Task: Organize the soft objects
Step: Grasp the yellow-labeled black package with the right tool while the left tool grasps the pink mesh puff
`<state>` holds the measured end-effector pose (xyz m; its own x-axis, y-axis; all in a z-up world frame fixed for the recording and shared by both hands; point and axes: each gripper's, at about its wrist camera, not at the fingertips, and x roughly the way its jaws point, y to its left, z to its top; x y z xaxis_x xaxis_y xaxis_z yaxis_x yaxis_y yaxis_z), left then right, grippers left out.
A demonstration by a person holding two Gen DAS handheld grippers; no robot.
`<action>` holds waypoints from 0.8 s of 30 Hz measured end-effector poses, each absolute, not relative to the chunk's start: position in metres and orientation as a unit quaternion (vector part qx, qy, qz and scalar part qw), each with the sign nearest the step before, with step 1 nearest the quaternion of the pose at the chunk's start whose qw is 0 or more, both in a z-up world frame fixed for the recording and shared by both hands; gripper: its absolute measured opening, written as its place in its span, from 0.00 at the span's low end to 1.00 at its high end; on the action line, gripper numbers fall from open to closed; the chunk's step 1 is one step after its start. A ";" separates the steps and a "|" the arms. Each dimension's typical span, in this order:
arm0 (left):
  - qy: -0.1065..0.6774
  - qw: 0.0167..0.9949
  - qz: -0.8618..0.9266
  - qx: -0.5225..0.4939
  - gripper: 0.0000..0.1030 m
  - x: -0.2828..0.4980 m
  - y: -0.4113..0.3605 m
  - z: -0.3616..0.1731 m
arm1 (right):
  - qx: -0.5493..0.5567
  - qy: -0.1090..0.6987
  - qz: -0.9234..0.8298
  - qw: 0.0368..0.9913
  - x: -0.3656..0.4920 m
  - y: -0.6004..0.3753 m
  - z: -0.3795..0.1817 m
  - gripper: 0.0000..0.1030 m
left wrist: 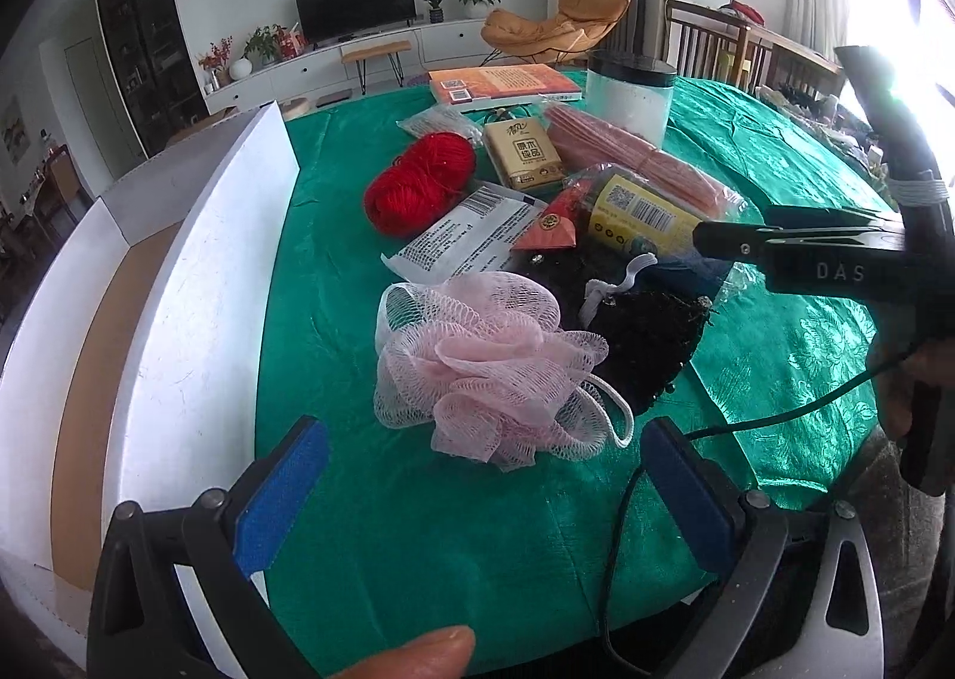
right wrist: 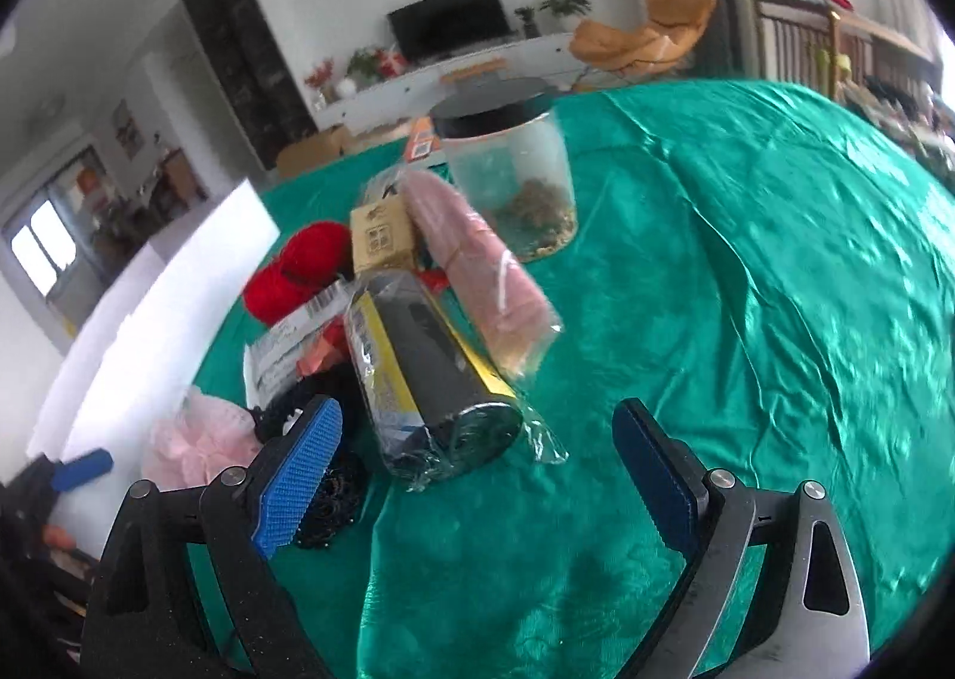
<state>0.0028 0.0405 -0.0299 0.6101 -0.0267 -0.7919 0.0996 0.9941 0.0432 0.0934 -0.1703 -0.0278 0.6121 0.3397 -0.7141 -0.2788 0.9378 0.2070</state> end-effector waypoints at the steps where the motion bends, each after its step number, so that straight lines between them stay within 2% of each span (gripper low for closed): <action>1: 0.448 0.893 -0.034 0.034 1.00 0.008 0.041 -0.031 | -0.013 0.423 0.181 0.888 0.103 -0.151 -0.027 0.90; 3: 0.460 0.887 -0.036 0.010 1.00 0.021 0.043 -0.036 | -0.083 0.454 0.184 0.868 0.122 -0.123 -0.032 0.88; 6: 0.487 0.873 -0.025 -0.009 1.00 0.044 0.043 -0.051 | -0.100 0.497 0.180 0.843 0.141 -0.106 -0.046 0.88; 8: 0.497 0.867 -0.019 -0.013 1.00 0.055 0.044 -0.057 | -0.090 0.512 0.174 0.837 0.140 -0.104 -0.053 0.61; 16: 0.530 0.847 0.026 0.018 1.00 0.074 0.058 -0.092 | 0.051 0.515 0.171 0.838 0.066 -0.184 -0.043 0.58; 19: 0.527 0.849 0.025 -0.018 1.00 0.073 0.066 -0.096 | 0.104 0.503 0.148 0.845 0.062 -0.220 -0.042 0.57; 24: 0.512 0.858 0.024 -0.015 1.00 0.070 0.067 -0.098 | 0.152 0.478 0.074 0.862 0.094 -0.268 -0.051 0.56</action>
<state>0.0698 0.0665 -0.0977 0.4738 0.0269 -0.8802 -0.0571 0.9984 -0.0002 0.0941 -0.2679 -0.0512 0.5322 0.2717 -0.8018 0.0179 0.9433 0.3316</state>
